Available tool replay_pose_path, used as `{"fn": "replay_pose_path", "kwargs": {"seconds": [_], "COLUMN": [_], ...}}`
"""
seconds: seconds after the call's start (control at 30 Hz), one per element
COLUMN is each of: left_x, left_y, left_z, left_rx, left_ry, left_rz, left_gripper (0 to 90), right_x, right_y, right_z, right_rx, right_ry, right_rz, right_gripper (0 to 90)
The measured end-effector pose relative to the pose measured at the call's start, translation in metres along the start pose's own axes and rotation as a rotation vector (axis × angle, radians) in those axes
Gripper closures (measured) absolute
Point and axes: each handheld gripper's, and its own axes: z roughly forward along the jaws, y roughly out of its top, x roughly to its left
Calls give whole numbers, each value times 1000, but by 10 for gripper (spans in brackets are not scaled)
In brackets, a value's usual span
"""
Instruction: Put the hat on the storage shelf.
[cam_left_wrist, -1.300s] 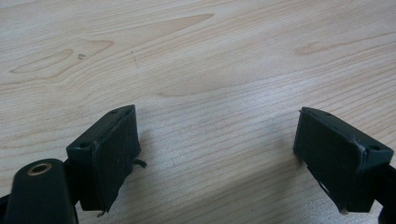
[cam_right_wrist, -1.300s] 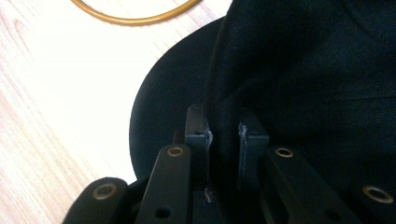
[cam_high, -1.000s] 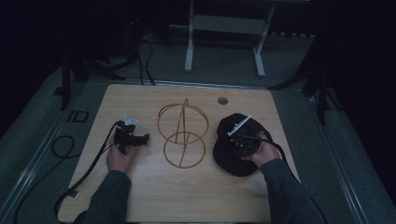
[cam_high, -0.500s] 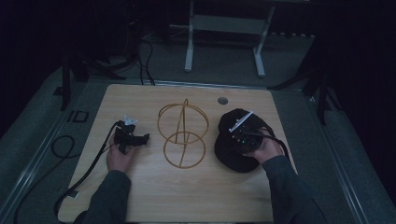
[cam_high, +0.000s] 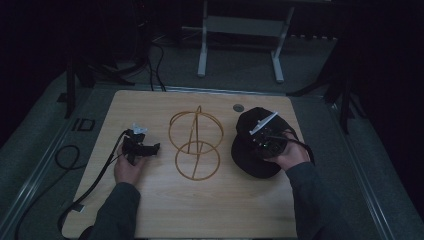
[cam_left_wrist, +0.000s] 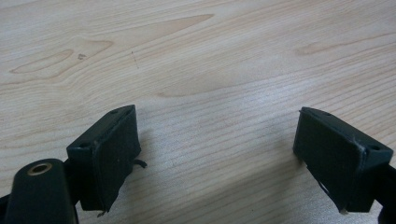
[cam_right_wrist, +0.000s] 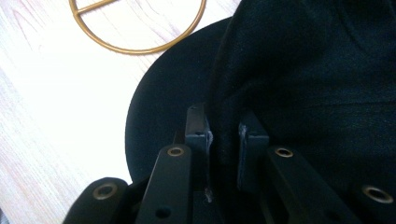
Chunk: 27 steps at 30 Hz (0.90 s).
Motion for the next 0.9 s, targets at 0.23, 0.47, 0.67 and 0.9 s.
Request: {"fn": "replay_pose_path", "kwargs": {"seconds": [0.23, 0.47, 0.67, 0.9], "left_x": [0, 0, 0, 0], "left_y": [0, 0, 0, 0], "left_z": [0, 0, 0, 0], "left_rx": [0, 0, 0, 0], "left_ry": [0, 0, 0, 0], "left_rz": [0, 0, 0, 0], "left_gripper": [139, 139, 139, 139], "right_x": [0, 2, 5, 10], "right_y": [4, 6, 7, 12], "right_z": [-12, -19, -29, -40], "right_rx": [-25, -23, -36, -42], "right_ry": [17, 0, 3, -7], "right_rz": [-6, -24, -40, -63], "right_gripper": [790, 789, 789, 788]}}
